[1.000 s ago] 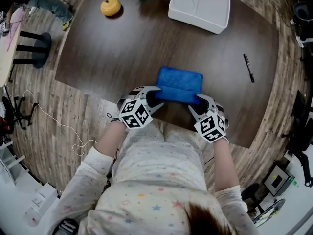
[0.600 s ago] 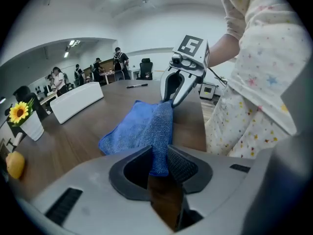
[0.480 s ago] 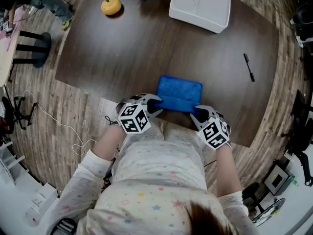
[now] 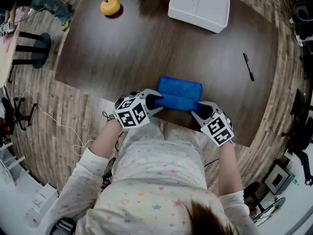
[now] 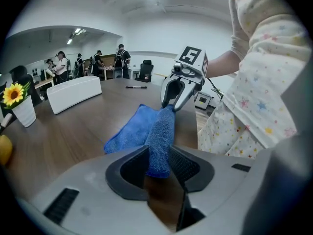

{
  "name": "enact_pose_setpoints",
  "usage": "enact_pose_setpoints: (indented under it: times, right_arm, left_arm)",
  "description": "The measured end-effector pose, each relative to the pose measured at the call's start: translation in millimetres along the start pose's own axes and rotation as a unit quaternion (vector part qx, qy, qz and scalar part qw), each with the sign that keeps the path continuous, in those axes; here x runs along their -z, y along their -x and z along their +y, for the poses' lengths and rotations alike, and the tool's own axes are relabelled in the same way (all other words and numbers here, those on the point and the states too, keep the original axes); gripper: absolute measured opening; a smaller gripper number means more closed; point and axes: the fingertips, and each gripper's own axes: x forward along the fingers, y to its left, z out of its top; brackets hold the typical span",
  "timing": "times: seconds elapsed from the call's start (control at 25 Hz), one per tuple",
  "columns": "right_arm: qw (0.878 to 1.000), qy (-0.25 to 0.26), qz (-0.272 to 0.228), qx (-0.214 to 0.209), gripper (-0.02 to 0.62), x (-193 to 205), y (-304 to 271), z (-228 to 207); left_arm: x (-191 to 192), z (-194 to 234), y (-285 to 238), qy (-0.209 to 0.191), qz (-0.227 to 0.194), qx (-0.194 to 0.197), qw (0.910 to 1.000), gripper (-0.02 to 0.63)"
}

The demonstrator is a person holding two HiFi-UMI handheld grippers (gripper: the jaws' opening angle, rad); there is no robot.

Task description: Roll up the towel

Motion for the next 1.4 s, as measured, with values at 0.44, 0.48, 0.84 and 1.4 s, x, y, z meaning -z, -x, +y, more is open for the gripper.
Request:
enact_pose_setpoints:
  times: [0.44,0.48,0.84,1.4]
  right_arm:
    - [0.994,-0.045,-0.048,0.087,0.13,-29.6,-0.6,-62.5]
    - [0.993,-0.049,-0.048,0.095,0.132,-30.8,-3.1,-66.5]
    - [0.99,-0.05,-0.065,0.116,0.133,-37.4,-0.6,-76.6]
    - [0.994,0.024,-0.042,0.101,0.137,-30.9,-15.1,-30.3]
  left_arm:
    - [-30.0,67.0,13.1,0.05,-0.063,-0.101,0.9916,0.127]
    - [-37.4,65.2,16.3,0.045,-0.082,-0.096,0.991,0.127]
    - [-24.2,28.3,-15.0,-0.027,-0.02,-0.044,0.9985,0.127]
    - [-28.8,49.4,-15.9,-0.027,-0.028,-0.081,0.996,0.149]
